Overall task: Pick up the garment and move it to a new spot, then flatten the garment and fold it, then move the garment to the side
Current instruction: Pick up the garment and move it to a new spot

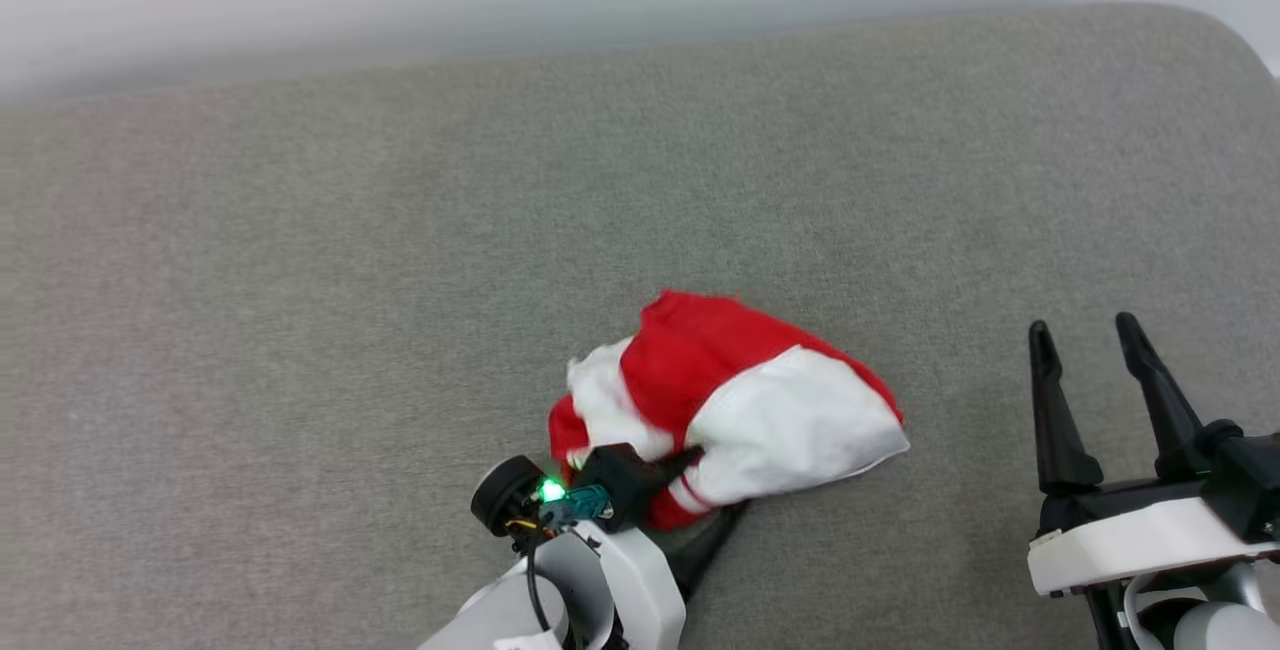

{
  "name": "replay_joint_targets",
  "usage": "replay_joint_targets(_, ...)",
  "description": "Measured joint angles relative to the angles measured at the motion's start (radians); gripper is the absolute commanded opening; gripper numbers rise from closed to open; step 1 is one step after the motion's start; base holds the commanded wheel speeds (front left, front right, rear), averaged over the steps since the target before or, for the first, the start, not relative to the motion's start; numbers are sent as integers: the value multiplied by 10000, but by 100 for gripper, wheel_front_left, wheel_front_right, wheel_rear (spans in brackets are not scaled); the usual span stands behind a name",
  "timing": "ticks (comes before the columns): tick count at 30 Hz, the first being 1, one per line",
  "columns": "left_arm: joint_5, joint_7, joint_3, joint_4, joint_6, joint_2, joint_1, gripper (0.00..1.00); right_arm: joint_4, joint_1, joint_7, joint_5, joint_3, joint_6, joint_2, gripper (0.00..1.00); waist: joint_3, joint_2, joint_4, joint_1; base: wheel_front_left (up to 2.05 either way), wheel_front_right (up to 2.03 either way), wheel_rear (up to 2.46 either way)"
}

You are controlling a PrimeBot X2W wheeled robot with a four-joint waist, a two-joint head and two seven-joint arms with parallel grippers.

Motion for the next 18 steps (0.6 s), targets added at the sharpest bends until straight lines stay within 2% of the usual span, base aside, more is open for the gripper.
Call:
replay_joint_targets(4, 159, -779, 217, -368, 324, 12, 13, 100, 29, 24, 100, -67, -12, 0, 0, 100, -302, 0, 189, 0, 0, 0, 0)
replay_joint_targets(10, 261, -1304, 769, -1122, 840, 117, 46, 100, 31, 226, 311, -100, -35, 0, 2, 100, -762, 0, 595, 0, 0, 0, 0)
replay_joint_targets(12, 201, -1400, 1289, -1551, 1181, 167, 282, 100, 31, 330, 407, -100, -25, 0, 2, 100, -983, 0, 782, 0, 0, 0, 0)
replay_joint_targets(13, 201, -1400, 1289, -1551, 1181, 167, 282, 100, 31, 330, 407, -100, -25, 0, 2, 100, -983, 0, 782, 0, 0, 0, 0)
replay_joint_targets(14, 178, -1415, 1707, -1814, 1450, 192, 459, 100, 4, 385, 489, -100, -15, 0, 0, 100, -1112, 0, 900, 0, 0, 0, 0)
replay_joint_targets(18, 274, -1419, 2729, -2545, 1933, 238, 845, 100, -56, 593, 593, -113, 33, 0, 0, 100, -1321, 0, 1108, -1, 0, 0, 0)
